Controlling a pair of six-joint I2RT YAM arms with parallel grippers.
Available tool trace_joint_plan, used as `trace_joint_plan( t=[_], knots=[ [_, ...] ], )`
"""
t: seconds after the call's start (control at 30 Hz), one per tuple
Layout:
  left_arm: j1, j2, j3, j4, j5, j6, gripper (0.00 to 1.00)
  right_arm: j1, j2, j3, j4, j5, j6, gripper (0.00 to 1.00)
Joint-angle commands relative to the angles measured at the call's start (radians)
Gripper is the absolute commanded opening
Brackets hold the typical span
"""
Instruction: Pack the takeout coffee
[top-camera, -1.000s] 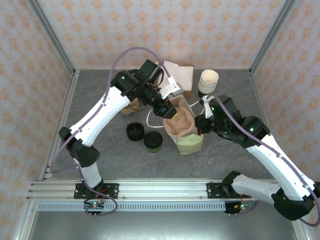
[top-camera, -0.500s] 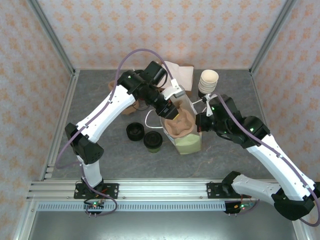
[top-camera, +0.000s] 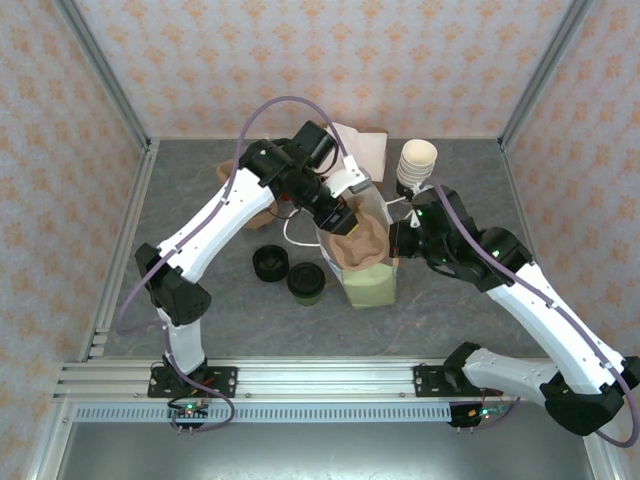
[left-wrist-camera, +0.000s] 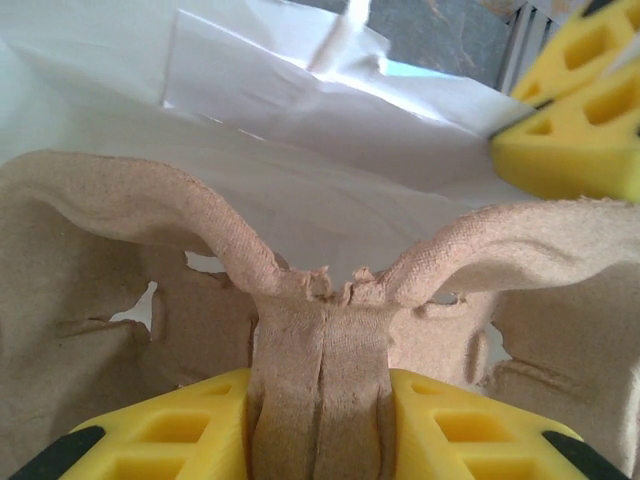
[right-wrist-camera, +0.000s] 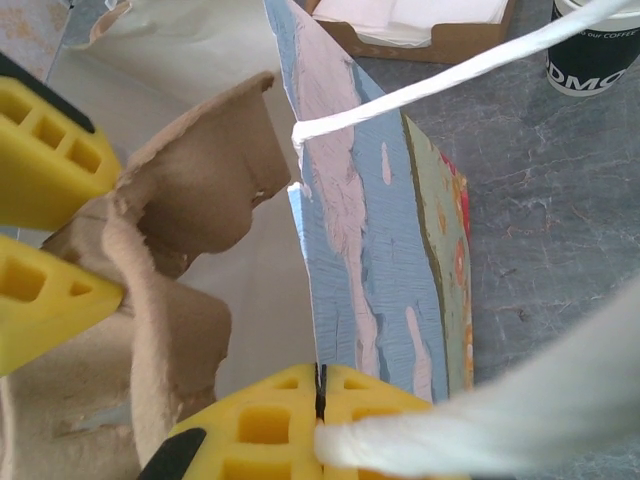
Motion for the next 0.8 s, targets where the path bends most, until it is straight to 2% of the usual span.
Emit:
trace_joint_plan(
  t=[0.0,0.3,0.57,0.77],
  knots=[
    [0.004,0.02,0.033,0.012,-0.036,-0.016,0.36,0.006,0.001,0.005,0.021,-0.011,0.005,0.02],
    [0.002,0.061,0.044,-0.022,0.017,0.022,0.35,0.004,0.001,0.013,0.008,0.012,-0.015,0.04],
    [-0.018,0.045,-0.016,-0.028,0.011,0.059,0.35,-0.021,0.032,0.087,-0.021,0.006,-0.012,0.27],
    [-0.031,0.016,-0.028,-0.015,-0.002,0.056,0.35,-0.039,0.072,0.084,-0.038,0.006,-0.011,0.32]
  ],
)
